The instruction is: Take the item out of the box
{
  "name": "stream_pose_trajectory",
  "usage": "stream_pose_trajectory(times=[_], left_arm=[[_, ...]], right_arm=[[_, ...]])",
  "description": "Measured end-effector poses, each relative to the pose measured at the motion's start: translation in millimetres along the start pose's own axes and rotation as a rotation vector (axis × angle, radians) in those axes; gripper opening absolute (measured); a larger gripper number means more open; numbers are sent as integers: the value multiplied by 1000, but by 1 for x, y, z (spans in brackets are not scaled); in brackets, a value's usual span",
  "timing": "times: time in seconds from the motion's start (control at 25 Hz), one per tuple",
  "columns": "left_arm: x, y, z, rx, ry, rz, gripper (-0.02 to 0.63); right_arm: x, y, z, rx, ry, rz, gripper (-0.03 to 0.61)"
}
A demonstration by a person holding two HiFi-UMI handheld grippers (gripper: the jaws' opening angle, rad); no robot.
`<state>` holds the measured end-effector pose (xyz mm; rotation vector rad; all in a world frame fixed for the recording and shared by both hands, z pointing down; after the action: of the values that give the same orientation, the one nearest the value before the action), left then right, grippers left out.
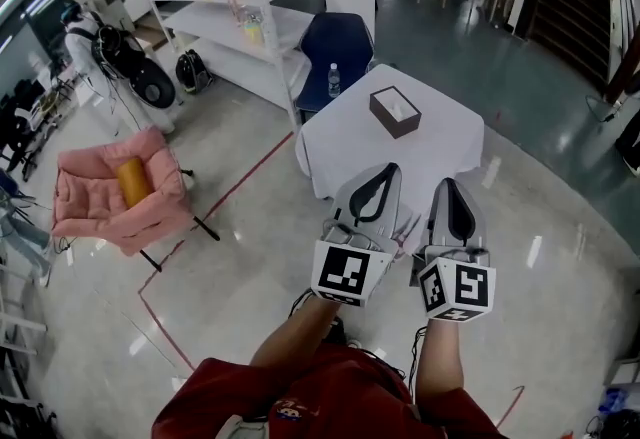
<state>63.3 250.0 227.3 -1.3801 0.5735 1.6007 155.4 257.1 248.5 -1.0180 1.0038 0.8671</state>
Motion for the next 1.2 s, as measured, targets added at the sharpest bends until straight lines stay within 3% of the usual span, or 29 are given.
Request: stream_pose_trajectory(times=[0.28, 0.56, 1.04, 1.2], left_arm=[[-15, 30, -17, 0, -6, 13, 2], [-28, 91, -55, 21, -58, -4, 2], [-80, 188, -119, 41, -6, 21, 2], [-88, 214, -134, 51, -33, 11, 2]], right_arm=[[-12, 8, -38, 4, 13, 19, 2], [-21, 22, -107, 16, 14, 59, 2], [-55, 33, -229, 26, 41, 68, 2], [-65, 38, -259, 30, 47, 70, 2]])
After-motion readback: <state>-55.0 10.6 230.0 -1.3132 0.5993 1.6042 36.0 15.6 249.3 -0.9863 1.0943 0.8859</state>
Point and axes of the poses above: the fingertips, and each gripper's own axes: z backward along the fingers, y to its left, x out of its top, the point moved 1 cm from there along z, backward along the fingers, and after that the axes turned 10 degrees about -z, right-handed, at the moved point
